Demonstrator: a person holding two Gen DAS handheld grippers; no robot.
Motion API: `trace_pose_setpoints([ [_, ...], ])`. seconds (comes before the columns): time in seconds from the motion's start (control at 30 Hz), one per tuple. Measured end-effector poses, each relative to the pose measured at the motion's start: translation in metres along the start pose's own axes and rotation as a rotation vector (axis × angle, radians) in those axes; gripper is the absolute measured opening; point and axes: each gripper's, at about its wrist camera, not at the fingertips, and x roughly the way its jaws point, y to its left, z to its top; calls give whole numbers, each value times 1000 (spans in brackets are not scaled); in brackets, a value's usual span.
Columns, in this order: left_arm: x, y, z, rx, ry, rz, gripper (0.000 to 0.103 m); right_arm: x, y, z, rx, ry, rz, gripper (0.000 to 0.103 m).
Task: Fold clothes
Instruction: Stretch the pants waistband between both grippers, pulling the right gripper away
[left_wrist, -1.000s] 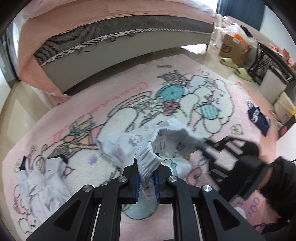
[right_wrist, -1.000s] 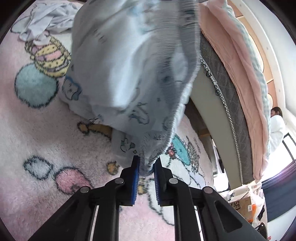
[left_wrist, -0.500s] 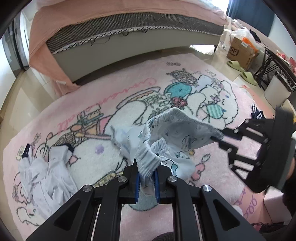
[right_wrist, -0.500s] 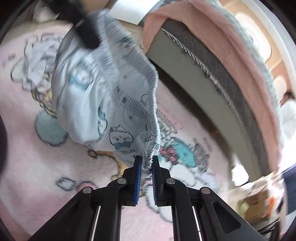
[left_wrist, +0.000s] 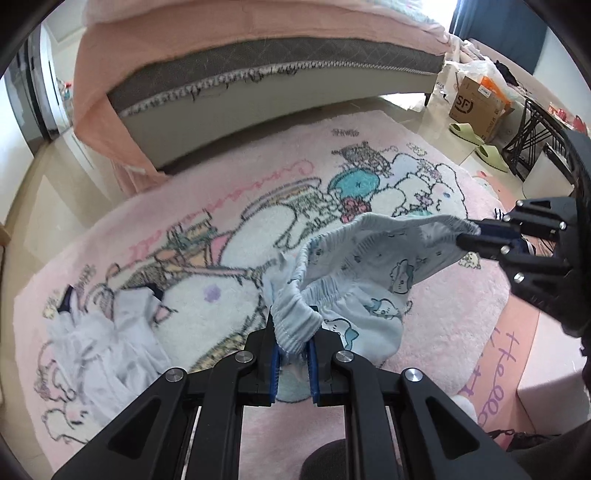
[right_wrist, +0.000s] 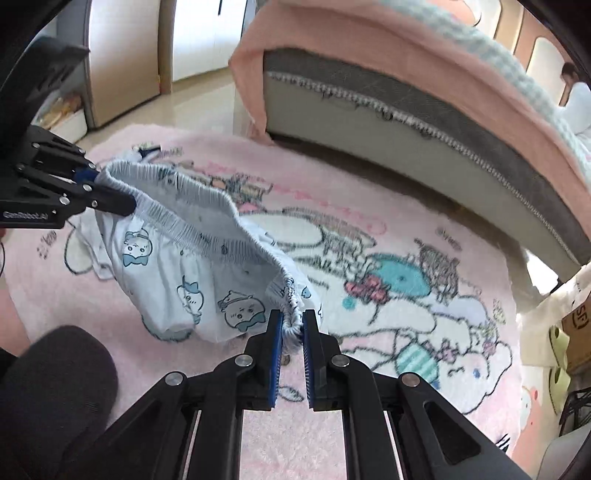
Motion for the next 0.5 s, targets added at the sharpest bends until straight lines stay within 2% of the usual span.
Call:
trace_pose_setpoints([
  [0.3,-43,0,31,115,-80,89,11,-61,-35,39,86,-60,22,8],
  [0.5,-58,-6,52,206,-119,149,11,-93,-52,58,82,-56,-18,8],
])
